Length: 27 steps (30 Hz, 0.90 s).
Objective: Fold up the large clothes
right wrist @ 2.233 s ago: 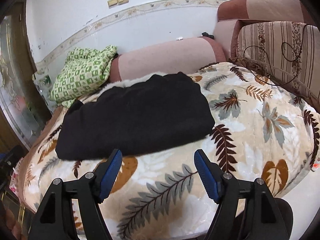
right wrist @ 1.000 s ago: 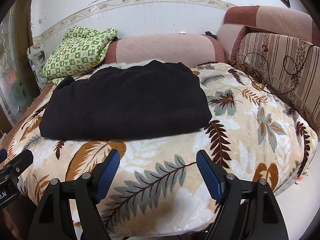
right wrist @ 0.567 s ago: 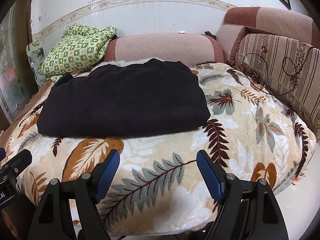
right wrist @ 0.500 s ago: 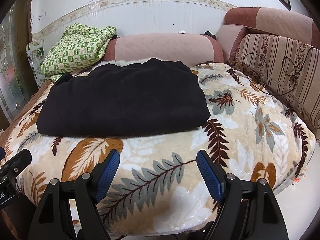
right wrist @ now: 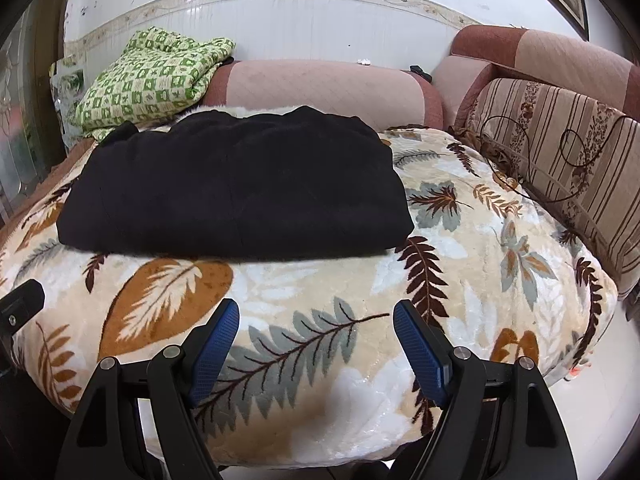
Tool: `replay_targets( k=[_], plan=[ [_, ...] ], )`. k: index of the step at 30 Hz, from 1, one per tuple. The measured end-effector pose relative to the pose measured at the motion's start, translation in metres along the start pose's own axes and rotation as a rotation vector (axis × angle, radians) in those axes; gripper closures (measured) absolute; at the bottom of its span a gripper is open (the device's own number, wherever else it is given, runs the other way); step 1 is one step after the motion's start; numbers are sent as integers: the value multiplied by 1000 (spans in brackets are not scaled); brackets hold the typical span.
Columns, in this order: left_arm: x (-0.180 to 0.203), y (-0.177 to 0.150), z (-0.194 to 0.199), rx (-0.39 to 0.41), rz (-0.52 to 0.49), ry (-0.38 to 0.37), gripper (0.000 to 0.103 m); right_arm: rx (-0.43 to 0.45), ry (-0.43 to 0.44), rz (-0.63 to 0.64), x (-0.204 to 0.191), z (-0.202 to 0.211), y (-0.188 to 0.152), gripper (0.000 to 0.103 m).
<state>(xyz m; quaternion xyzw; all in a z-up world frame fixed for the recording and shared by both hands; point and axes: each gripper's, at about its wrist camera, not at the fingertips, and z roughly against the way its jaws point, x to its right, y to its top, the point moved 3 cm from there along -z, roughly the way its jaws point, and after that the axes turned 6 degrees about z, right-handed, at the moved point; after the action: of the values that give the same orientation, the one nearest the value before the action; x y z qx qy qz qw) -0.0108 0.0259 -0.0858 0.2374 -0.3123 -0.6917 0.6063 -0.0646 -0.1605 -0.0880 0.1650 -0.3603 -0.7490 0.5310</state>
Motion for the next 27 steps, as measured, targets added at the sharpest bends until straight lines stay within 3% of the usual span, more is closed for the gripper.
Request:
replay_targets(
  k=[16, 27],
  plan=[
    [-2, -3, -10, -28, -5, 11, 0, -25, -1, 26, -3, -9, -5, 19],
    [-4, -5, -13, -32, -13, 27, 0, 18, -1, 7, -2, -3, -2, 16]
  ],
)
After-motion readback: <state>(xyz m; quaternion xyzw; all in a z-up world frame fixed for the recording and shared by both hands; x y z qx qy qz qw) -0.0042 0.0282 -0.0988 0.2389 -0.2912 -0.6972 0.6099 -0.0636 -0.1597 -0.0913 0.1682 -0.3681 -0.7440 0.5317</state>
